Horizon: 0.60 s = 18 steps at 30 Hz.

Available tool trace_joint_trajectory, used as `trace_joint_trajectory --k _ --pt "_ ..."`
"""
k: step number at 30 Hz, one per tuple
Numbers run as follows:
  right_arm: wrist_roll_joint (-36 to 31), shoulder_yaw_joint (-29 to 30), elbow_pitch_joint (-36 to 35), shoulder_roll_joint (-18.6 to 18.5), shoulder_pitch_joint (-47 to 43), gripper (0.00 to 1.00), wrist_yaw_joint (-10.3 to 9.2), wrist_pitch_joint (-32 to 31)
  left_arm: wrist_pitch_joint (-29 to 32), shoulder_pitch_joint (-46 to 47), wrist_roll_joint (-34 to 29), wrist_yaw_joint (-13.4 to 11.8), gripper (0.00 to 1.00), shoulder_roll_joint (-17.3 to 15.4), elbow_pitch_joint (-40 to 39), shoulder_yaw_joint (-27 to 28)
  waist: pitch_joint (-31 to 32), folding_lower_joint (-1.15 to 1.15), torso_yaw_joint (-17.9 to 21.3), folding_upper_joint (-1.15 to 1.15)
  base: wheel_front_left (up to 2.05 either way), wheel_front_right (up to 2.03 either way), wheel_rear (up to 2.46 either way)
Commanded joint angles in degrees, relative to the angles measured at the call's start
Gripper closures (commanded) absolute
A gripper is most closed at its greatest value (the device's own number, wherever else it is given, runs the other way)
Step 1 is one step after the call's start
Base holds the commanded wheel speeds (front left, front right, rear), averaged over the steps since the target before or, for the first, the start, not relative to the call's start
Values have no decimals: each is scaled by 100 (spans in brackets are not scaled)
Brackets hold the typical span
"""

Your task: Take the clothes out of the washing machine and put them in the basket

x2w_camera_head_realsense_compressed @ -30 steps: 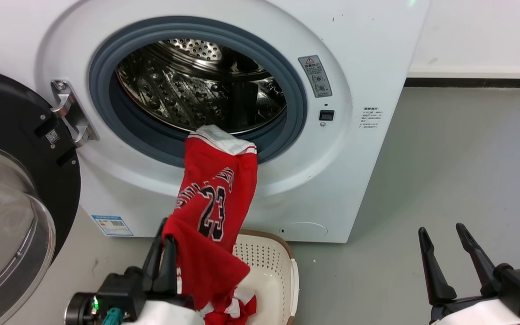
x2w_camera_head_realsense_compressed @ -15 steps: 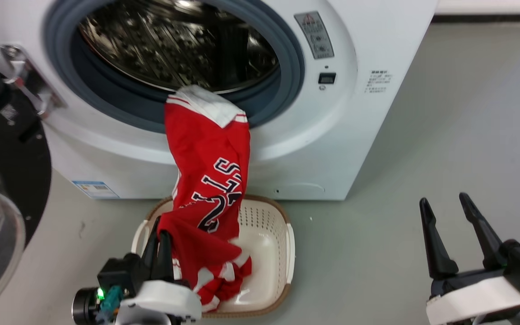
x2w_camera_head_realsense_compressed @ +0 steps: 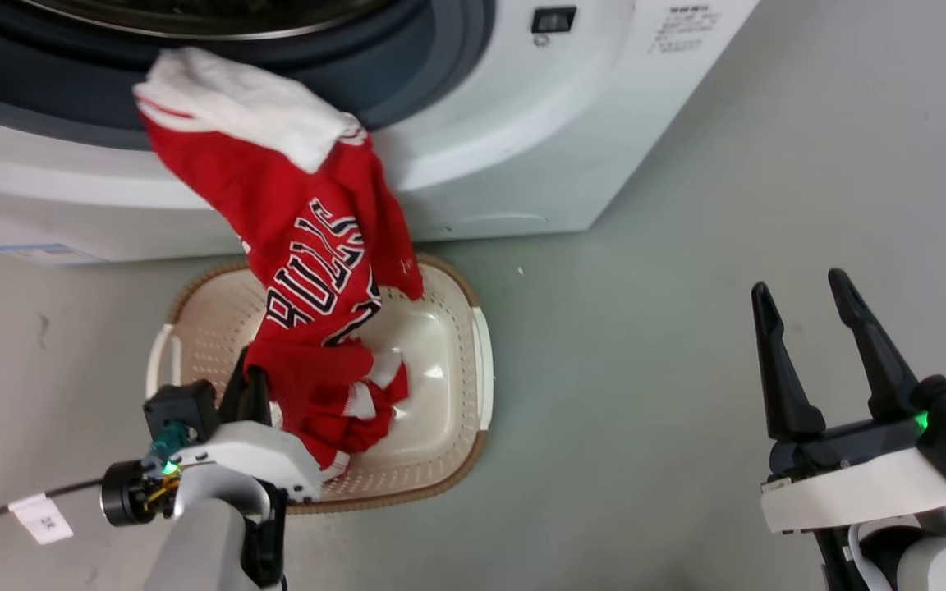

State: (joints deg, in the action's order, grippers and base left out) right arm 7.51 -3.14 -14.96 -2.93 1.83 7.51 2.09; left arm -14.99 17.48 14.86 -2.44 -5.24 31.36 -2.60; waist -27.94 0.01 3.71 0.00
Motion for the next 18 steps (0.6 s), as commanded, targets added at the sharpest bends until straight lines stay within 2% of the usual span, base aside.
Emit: trace_joint_trajectory --k 1,8,18 --pt "5 -16 -5 10 144 0 -4 49 -27 189 -9 47 100 -52 129 66 -387 -1 229 0 0 0 0" --pt "75 -135 49 10 418 0 -4 185 -21 955 -40 165 100 -205 1062 422 -1044 -1 395 0 0 0 0" --pt "182 -376 123 10 781 0 -4 431 -22 1797 -37 155 100 -407 2357 774 -1834 -1 727 0 0 0 0"
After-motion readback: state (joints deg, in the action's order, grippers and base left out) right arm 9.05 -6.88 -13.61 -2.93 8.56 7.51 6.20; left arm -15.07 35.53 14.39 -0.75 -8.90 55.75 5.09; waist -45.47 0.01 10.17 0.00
